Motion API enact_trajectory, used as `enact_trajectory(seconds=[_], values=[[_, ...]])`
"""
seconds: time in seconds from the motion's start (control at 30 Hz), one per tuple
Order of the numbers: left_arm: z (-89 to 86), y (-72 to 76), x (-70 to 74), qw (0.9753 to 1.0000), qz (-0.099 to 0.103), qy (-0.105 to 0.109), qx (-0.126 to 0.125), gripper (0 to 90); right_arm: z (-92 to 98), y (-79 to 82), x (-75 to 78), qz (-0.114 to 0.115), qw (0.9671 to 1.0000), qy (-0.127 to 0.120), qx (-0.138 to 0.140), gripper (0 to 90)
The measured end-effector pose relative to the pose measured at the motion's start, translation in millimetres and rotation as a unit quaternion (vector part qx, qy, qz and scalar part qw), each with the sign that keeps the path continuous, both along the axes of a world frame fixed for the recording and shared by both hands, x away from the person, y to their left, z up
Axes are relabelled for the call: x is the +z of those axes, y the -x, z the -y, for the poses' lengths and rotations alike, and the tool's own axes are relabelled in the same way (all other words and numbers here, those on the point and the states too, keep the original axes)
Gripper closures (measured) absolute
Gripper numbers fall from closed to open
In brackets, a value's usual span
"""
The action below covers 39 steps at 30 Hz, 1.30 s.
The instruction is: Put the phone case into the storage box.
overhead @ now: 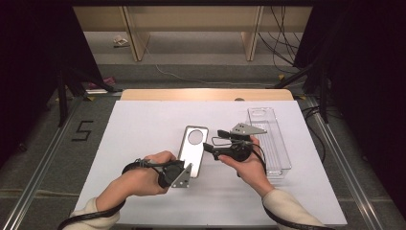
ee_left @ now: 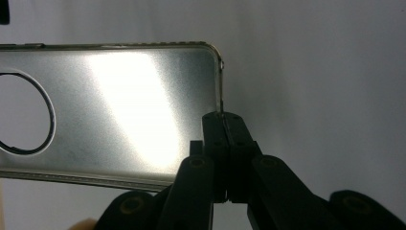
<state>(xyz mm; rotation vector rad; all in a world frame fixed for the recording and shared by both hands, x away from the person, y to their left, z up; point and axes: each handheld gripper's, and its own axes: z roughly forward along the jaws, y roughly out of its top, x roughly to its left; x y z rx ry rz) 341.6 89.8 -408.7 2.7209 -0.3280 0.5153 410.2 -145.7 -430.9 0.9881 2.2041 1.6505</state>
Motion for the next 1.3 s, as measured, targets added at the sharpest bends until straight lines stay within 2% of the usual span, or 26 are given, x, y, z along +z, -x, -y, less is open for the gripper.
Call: enact_trajectory(seconds=[0.27,0.57,0.73,0.77,0.93,1.0,1.03,1.2,1.3], values=[[2.3,1.6,0.6,1.0,0.003,0.001,-0.008,88.9,-6.2,-7.9,-4.9,-0.016,0.9999,-0.003,-0.001,19.1],[2.5,2.5,1.3,1.0,0.005,-0.001,-0.008,88.9,-9.2,-12.7,-6.7,-0.029,0.9995,-0.008,-0.002,26.0],[3.1,3.1,0.7,1.0,0.004,0.0,-0.009,88.9,-9.8,-14.9,-7.5,-0.039,0.9991,-0.014,-0.002,34.4],[3.2,3.1,0.5,1.0,0.003,0.0,-0.009,88.9,-10.2,-15.6,-7.9,-0.045,0.9988,-0.017,0.001,38.6],[3.6,2.9,-0.4,0.9999,0.003,-0.001,-0.012,88.9,-10.7,-16.0,-8.4,-0.05,0.9986,-0.019,0.002,46.6],[3.7,3.0,-1.3,0.9999,0.003,0.0,-0.01,88.9,-10.5,-16.0,-8.0,-0.051,0.9985,-0.021,0.002,51.0],[3.9,2.9,-2.0,0.9999,0.003,0.0,-0.01,88.9,-9.8,-16.1,-7.4,-0.054,0.9983,-0.022,0.003,56.2],[5.7,2.4,-4.4,0.9999,0.003,-0.004,-0.016,88.9,-7.8,-16.0,-6.2,-0.07,0.9969,-0.038,0.005,61.8],[6.6,2.3,-7.5,0.9999,0.002,-0.005,-0.015,88.9,-9.0,-14.8,-4.2,-0.069,0.9971,-0.033,0.007,63.7]])
